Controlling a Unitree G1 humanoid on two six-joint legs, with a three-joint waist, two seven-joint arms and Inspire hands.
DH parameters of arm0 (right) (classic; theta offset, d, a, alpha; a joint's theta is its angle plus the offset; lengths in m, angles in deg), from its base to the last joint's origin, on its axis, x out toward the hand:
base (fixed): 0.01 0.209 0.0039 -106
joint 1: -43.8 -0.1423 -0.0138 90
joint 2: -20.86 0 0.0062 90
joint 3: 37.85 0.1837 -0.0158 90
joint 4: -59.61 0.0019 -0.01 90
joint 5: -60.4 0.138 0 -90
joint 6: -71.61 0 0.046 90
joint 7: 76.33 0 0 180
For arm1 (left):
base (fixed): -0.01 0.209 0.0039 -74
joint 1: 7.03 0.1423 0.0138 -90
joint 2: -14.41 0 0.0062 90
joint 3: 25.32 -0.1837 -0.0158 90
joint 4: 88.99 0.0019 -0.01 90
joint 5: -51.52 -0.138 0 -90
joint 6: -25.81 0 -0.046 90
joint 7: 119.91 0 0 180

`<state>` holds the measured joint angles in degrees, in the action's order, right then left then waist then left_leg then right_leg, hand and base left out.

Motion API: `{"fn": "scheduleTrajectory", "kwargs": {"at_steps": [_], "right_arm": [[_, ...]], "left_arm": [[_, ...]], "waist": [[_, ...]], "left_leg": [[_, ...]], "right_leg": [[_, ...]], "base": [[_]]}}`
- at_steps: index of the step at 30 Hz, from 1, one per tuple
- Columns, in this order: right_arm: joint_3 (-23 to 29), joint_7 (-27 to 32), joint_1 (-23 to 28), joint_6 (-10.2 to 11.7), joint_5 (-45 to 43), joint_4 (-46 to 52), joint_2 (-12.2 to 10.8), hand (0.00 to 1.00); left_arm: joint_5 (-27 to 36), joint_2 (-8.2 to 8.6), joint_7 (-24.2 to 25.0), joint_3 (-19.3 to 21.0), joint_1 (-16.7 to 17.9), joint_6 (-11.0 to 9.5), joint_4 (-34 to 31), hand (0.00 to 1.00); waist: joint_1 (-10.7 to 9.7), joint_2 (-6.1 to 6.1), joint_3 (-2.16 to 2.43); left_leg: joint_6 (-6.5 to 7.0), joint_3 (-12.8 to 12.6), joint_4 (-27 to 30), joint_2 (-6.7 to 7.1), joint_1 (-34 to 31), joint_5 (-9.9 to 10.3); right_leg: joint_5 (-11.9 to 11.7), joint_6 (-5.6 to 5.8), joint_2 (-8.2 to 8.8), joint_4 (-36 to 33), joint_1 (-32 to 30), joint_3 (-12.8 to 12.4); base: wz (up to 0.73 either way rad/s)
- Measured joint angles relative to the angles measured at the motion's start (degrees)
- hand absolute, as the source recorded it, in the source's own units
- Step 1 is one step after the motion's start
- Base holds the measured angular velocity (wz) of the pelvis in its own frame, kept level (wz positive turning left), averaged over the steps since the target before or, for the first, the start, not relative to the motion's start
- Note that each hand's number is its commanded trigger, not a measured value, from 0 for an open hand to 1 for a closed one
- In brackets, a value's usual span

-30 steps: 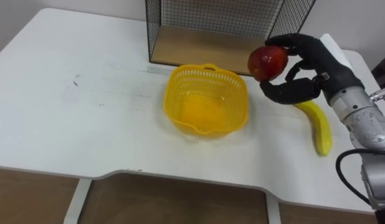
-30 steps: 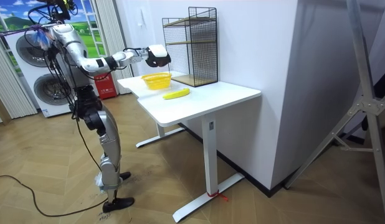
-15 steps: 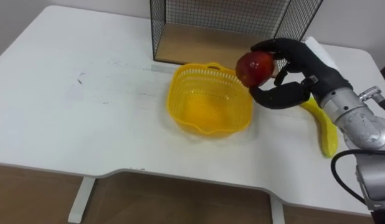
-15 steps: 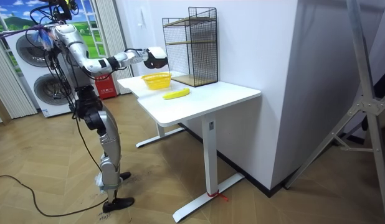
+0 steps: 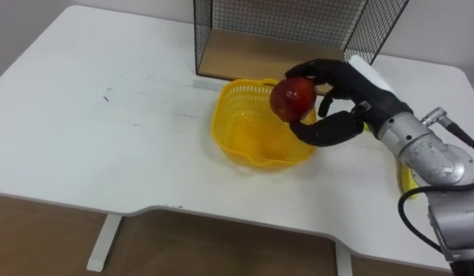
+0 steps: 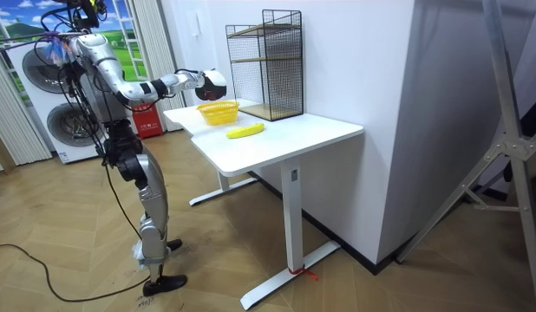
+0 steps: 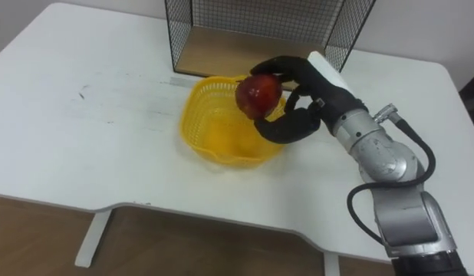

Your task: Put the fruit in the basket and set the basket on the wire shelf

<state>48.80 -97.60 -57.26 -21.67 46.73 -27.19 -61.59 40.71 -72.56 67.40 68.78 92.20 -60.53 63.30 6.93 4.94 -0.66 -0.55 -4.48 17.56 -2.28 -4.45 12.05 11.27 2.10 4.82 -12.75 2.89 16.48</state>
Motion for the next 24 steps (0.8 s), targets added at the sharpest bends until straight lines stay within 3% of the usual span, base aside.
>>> {"fn": "scheduleTrajectory", "kwargs": {"at_steps": [8, 9, 10, 24], "right_arm": [[-0.09, -1.78, 0.0, -0.31, -0.41, 0.0, 0.0, 1.0], [-0.09, -1.93, 0.01, -0.52, -0.42, 0.0, 0.0, 0.66], [-0.09, -1.99, 0.01, -0.54, -0.42, 0.0, 0.0, 0.0], [-0.54, -3.93, 0.0, -1.79, -4.68, 0.01, -0.14, 0.0]], "left_arm": [[0.0, 0.0, 0.0, 0.03, -0.07, 0.02, 0.18, 0.0], [0.0, 0.0, 0.0, 0.03, -0.12, 0.03, 0.18, 0.0], [0.0, 0.0, 0.0, 0.03, -0.12, 0.04, 0.19, 0.0], [-0.01, 0.01, 0.04, -0.01, 0.29, 0.17, 0.18, 0.0]], "waist": [[0.53, 0.01, -0.01], [0.67, 0.01, -0.01], [0.72, 0.01, -0.02], [1.22, 0.19, 0.04]], "left_leg": [[0.0, 0.06, 0.06, 0.0, -0.03, 0.0], [0.0, 0.06, 0.08, 0.0, -0.02, 0.0], [0.0, 0.06, 0.09, 0.0, -0.03, 0.0], [0.0, 0.02, 0.19, 0.0, -0.07, 0.0]], "right_leg": [[0.0, 0.0, 0.01, 0.01, -0.01, 0.13], [0.0, 0.0, 0.02, 0.01, -0.01, 0.13], [0.0, 0.0, 0.02, 0.01, -0.01, 0.13], [0.0, 0.0, 0.02, -0.01, 0.05, 0.09]], "base": [[0.0], [0.0], [0.0], [0.0]]}}
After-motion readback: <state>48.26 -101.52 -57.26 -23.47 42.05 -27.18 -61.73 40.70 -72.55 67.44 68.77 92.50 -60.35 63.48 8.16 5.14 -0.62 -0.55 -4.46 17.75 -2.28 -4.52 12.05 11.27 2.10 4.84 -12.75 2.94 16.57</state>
